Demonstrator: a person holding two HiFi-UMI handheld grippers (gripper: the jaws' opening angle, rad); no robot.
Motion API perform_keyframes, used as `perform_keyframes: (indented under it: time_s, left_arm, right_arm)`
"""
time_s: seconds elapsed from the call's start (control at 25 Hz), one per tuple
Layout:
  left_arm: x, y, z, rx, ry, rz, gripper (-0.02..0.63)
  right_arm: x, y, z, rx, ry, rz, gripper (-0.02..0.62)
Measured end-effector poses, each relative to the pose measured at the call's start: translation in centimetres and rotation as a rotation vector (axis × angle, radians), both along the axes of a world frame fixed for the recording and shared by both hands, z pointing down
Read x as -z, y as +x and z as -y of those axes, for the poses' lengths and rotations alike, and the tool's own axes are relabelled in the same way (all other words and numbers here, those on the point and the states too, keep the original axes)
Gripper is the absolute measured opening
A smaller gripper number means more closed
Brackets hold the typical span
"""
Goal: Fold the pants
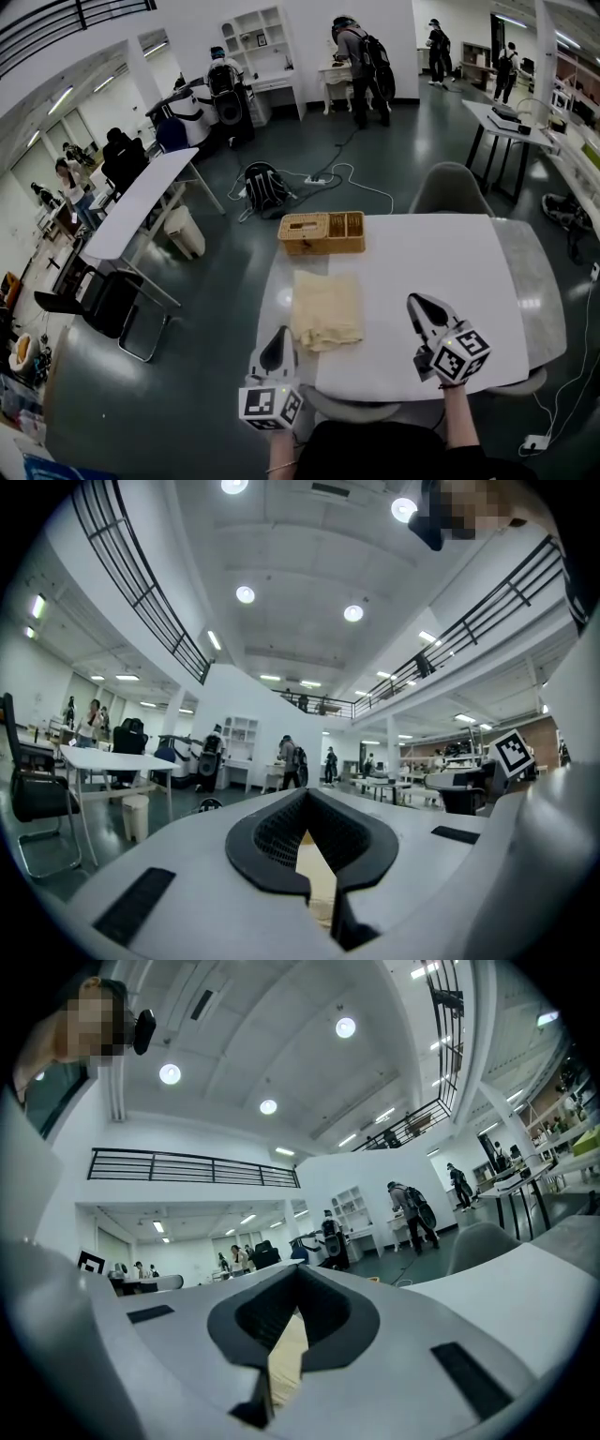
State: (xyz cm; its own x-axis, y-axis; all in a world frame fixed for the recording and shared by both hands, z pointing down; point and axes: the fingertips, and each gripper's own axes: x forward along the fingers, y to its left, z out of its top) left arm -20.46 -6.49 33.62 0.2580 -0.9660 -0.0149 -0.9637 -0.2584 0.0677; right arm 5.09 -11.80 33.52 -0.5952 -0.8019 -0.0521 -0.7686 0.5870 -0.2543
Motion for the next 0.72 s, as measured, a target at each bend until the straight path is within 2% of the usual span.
perform_keyframes:
  time_s: [0.72]
  left_arm:
    - [-0.2,-1.2,-0.6,0.032,0.02,0.006,0.008]
  right_arm:
    - [-0.3,1.4,-0.4,-0.052,0.031,-0.018,0.014]
